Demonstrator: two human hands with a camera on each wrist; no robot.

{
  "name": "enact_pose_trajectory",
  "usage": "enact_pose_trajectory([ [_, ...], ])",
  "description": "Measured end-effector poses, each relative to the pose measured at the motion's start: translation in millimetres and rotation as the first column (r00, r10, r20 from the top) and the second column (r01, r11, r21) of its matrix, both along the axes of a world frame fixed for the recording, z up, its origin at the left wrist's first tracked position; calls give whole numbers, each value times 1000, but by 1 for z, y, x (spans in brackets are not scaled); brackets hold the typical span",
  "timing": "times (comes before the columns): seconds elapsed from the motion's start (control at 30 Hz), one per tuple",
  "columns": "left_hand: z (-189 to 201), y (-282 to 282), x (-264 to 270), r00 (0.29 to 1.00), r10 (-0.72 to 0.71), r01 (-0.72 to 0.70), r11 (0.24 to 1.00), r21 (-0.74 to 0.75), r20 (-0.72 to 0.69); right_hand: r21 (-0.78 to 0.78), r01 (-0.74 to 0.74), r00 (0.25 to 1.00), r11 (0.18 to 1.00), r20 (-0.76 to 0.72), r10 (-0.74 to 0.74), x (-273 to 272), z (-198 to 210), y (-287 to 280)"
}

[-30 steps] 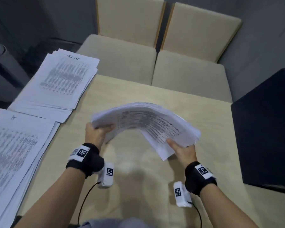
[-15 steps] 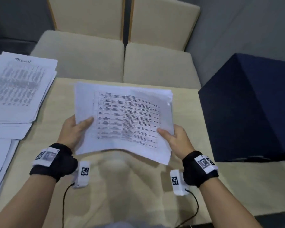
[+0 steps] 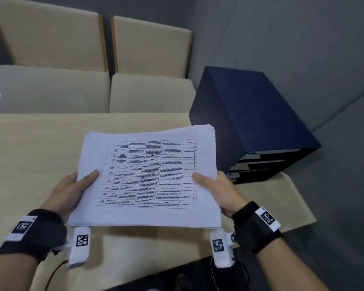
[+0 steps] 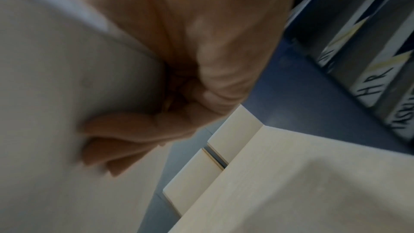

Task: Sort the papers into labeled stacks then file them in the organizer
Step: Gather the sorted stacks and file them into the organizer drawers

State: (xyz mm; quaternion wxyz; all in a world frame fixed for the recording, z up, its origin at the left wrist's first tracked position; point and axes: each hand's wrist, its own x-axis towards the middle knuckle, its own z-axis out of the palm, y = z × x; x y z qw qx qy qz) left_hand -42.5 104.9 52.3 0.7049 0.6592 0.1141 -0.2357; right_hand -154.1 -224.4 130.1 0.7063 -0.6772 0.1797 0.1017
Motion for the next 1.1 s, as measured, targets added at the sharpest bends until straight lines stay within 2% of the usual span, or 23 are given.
enact_pose_trajectory([
  [0.07, -4, -29, -29, 999, 24, -25, 998, 61, 27, 26, -2, 1000, 1000, -9, 2, -21, -6, -25],
  [0.17, -19, -65, -75, 1000, 14, -10, 987, 162, -20, 64, -28, 999, 998, -44, 31, -57, -15, -64],
  [0.3, -29, -96, -129, 998, -61, 68, 929, 364, -30, 115, 56, 995, 992, -91, -46, -108, -26, -105],
  [0.5, -15, -142, -166, 985, -74, 5, 915, 403, 156, 96, 143, 986, 985, -100, -133, -156, -43, -144],
  [0.63, -17, -175, -174, 965, -154, 51, 903, 427, 211, 64, 230, 966, 971, -133, -220, -195, -54, -169],
  [0.73, -24, -199, -183, 977, -162, 90, 902, 423, 138, 95, 328, 940, 940, -132, -315, -221, -55, -196],
  [0.87, -15, -242, -196, 983, -166, 138, 948, 286, 74, 115, 433, 899, 894, -133, -418, -246, -49, -234],
  [1.0, -1, -284, -197, 981, -159, 126, 956, 265, 107, 139, 480, 876, 866, -122, -466, -255, -48, -271],
  [1.1, 5, -308, -198, 989, -91, 60, 967, 249, 115, 210, 497, 867, 842, -126, -481, -253, -48, -295],
])
